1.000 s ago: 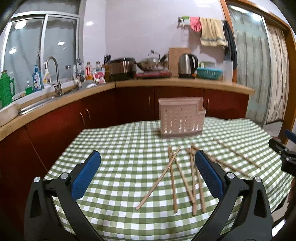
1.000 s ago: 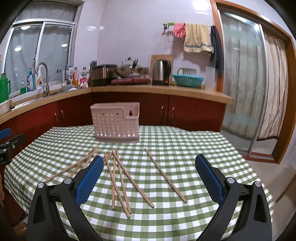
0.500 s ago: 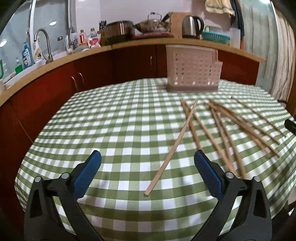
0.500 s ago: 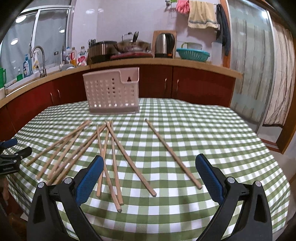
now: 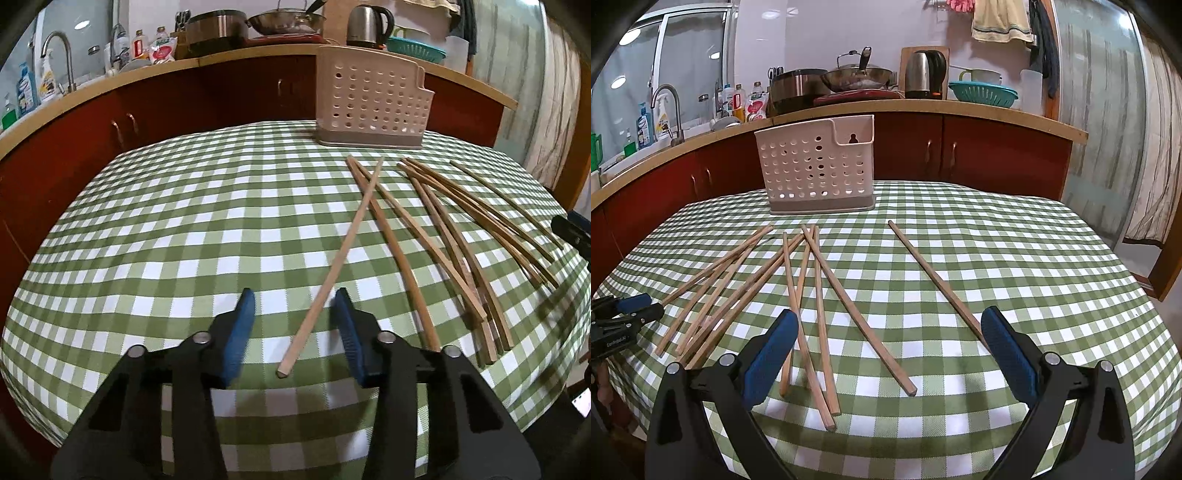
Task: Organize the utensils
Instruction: 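Move both tools down toward the scattered wooden chopsticks, then close the left tool on one chopstick while the right tool grasps another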
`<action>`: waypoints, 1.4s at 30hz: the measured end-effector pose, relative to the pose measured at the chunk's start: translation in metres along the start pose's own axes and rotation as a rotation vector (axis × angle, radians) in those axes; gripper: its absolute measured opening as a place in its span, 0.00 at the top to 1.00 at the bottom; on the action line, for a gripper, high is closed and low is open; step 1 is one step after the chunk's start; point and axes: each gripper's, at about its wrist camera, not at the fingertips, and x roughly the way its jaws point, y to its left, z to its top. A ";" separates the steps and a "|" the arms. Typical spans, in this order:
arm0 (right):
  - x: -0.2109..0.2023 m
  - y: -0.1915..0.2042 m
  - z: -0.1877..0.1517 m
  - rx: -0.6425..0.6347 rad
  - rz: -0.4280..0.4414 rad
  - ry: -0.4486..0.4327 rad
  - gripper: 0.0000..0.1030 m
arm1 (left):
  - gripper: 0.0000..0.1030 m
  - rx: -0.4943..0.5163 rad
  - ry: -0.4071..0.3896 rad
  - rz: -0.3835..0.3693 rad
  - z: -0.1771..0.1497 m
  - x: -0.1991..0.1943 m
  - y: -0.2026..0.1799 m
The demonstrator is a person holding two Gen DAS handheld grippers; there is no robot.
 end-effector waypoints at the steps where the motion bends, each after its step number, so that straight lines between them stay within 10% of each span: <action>1: 0.000 0.000 0.000 0.001 -0.001 -0.001 0.06 | 0.69 0.007 0.001 -0.004 0.000 0.000 -0.003; 11: 0.001 -0.005 -0.002 0.016 -0.004 -0.006 0.06 | 0.93 0.062 0.021 -0.026 0.005 0.001 -0.019; 30: 0.008 -0.048 -0.004 0.043 -0.088 -0.016 0.07 | 0.94 0.045 -0.042 0.017 0.017 -0.013 -0.021; 33: 0.013 -0.061 -0.007 0.051 -0.106 -0.004 0.14 | 0.94 0.046 -0.038 0.019 0.017 -0.012 -0.021; 36: 0.021 -0.070 -0.011 0.059 -0.108 0.038 0.42 | 0.94 0.045 -0.037 0.021 0.017 -0.011 -0.023; 42: 0.028 -0.076 -0.022 0.056 -0.096 0.081 0.55 | 0.94 0.046 -0.039 0.024 0.017 -0.011 -0.023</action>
